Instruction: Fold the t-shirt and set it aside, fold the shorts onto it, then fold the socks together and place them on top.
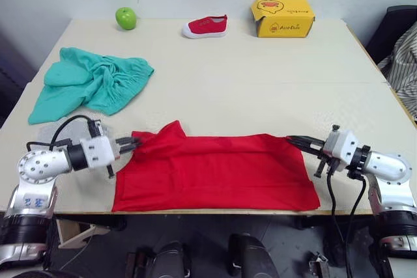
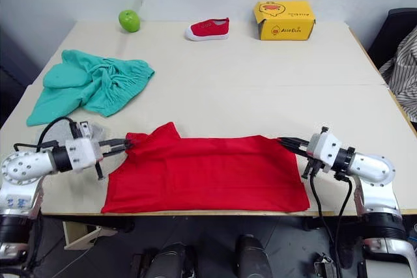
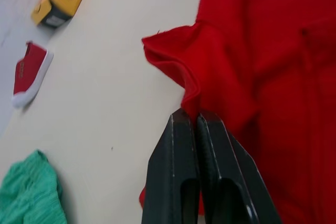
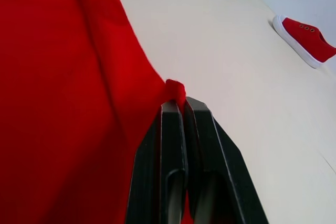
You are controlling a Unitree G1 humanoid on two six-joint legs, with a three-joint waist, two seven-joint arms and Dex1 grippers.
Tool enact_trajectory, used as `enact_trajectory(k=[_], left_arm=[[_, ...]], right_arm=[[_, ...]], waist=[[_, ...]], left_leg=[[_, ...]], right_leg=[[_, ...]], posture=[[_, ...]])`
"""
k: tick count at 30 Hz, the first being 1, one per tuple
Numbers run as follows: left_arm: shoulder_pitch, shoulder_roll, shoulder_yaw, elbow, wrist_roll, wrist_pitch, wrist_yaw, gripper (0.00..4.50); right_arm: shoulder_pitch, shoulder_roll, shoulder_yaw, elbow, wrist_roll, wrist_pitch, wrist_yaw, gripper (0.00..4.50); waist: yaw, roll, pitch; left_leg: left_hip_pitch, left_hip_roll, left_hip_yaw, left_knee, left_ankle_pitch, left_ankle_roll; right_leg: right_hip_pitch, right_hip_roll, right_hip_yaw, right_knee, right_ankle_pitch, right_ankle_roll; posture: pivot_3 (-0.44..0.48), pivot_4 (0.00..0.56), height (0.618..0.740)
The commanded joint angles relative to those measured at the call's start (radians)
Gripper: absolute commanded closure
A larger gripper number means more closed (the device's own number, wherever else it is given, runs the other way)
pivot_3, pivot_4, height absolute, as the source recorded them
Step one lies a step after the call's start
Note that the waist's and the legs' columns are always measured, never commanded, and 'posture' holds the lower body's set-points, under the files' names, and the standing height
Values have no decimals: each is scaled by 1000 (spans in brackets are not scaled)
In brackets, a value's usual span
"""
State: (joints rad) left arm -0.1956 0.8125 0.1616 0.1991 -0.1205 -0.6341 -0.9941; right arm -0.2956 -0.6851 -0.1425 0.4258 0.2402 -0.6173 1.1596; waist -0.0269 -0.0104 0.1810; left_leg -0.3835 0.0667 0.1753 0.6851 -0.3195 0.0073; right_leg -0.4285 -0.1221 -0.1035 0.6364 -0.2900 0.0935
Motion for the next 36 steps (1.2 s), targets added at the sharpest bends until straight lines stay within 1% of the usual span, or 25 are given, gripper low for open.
enact_trajectory(k=[1, 6, 13, 18, 23, 26, 28, 30, 32, 33, 35, 36], left_arm=[[23, 30, 32, -20, 34, -115, 44, 4468], [64, 83, 40, 21, 91, -264, 84, 4468], [51, 125, 43, 98, 192, -414, 187, 4468], [61, 135, 48, 123, 275, -466, 273, 4468], [66, 147, 77, 131, 356, -510, 364, 4468], [76, 155, 68, 121, 400, -530, 403, 4468], [98, 157, 52, 109, 398, -514, 415, 4468], [116, 165, 41, 99, 389, -502, 421, 4468], [158, 178, 21, 75, 294, -458, 400, 4468], [191, 193, 15, 58, 244, -416, 376, 4252], [235, 218, 26, 38, 189, -374, 356, 3820], [257, 230, 32, 34, 153, -334, 340, 3545]], right_arm=[[28, -18, -25, 23, -6, -88, -29, 4500], [77, -25, -24, 42, 1, -123, -46, 4500], [108, -33, -32, 70, 16, -145, -60, 4500], [127, -46, -32, 109, 21, -195, -55, 4500], [137, -65, -23, 136, 18, -253, -43, 4500], [139, -66, -15, 170, 9, -303, -42, 4500], [136, -66, -15, 201, -11, -354, -59, 4500], [138, -71, -7, 215, -14, -353, -61, 4500], [159, -83, -4, 185, 47, -278, -18, 4500], [179, -97, -1, 161, 76, -244, 16, 4293], [213, -118, -2, 126, 112, -208, 59, 3856], [229, -130, -7, 104, 134, -173, 78, 3548]], waist=[[-1, 0, 0], [-3, 0, 0], [-3, 0, 0], [-3, 0, 0], [-3, 0, 0], [-3, 0, 0], [-4, 0, 0], [-4, 0, 0], [-4, 0, 0], [-3, 0, 0], [-2, 0, 0], [-2, 0, 0]], left_leg=[[0, 0, 0, 0, 0, 0], [1, 0, 0, -1, 0, 0], [2, 0, 2, -2, 0, 1], [2, 0, 2, -2, -1, 1], [3, 0, 2, -2, -1, 2], [3, 0, 3, -3, -1, 2], [5, 0, 4, -4, -1, 2], [7, 0, 6, -5, -1, 2], [7, 1, 6, -5, -1, 2], [8, 2, 6, -5, -1, 2], [8, 3, 6, -5, -1, 2], [8, 3, 6, -5, -2, 3]], right_leg=[[0, 0, 0, 0, 0, 0], [0, 0, 0, 0, 0, 0], [0, -2, -1, 0, 0, -1], [0, -2, -1, 0, 0, -1], [0, -3, -1, 0, 0, -1], [0, -3, -1, 0, 0, -1], [1, -3, -1, -1, 0, -1], [2, -4, 0, -1, -1, -1], [2, -4, 0, 0, -1, -1], [2, -4, 0, 0, -1, -1], [2, -5, 0, 0, -1, -2], [2, -6, 0, 0, -1, -2]], posture=[[0, 150, 740], [0, 150, 740], [0, 150, 740], [0, 150, 740], [0, 150, 740], [0, 150, 740], [0, 150, 740], [0, 150, 740], [0, 150, 740], [0, 150, 740], [0, 150, 740], [0, 150, 740]])
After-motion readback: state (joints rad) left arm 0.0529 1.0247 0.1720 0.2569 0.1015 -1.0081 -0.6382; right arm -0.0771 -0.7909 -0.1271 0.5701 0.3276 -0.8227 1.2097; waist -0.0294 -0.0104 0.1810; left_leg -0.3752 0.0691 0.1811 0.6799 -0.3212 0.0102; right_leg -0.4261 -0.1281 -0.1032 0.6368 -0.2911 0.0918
